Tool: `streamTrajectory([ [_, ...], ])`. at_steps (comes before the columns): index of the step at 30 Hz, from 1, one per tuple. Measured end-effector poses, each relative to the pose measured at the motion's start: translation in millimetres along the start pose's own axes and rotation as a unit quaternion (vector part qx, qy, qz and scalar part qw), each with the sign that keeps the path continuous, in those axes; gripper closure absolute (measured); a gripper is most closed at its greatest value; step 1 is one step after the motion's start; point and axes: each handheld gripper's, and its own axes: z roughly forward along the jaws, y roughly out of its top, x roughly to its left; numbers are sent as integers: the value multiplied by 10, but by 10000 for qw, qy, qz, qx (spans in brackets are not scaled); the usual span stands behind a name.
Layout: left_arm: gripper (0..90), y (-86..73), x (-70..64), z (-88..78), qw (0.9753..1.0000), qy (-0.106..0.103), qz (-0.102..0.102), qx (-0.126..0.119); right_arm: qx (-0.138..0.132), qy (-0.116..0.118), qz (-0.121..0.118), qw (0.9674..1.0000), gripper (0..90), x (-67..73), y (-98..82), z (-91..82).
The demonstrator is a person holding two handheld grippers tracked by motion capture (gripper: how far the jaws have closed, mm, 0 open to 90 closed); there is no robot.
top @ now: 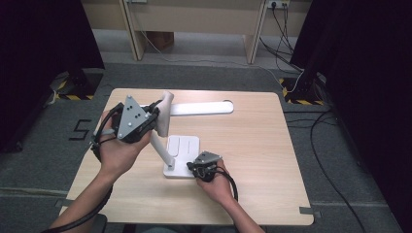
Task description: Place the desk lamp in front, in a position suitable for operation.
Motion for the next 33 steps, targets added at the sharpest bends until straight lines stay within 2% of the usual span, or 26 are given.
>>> streamTrajectory([
  [21, 845, 52, -71, 104, 9999, -139, -65, -74, -6, -8, -19, 10000, 900, 10, 4, 7],
  [33, 845, 104, -118, 174, 9997, -225, -17, -59, -15, -12, -27, 10000, 900, 8, 4, 8],
])
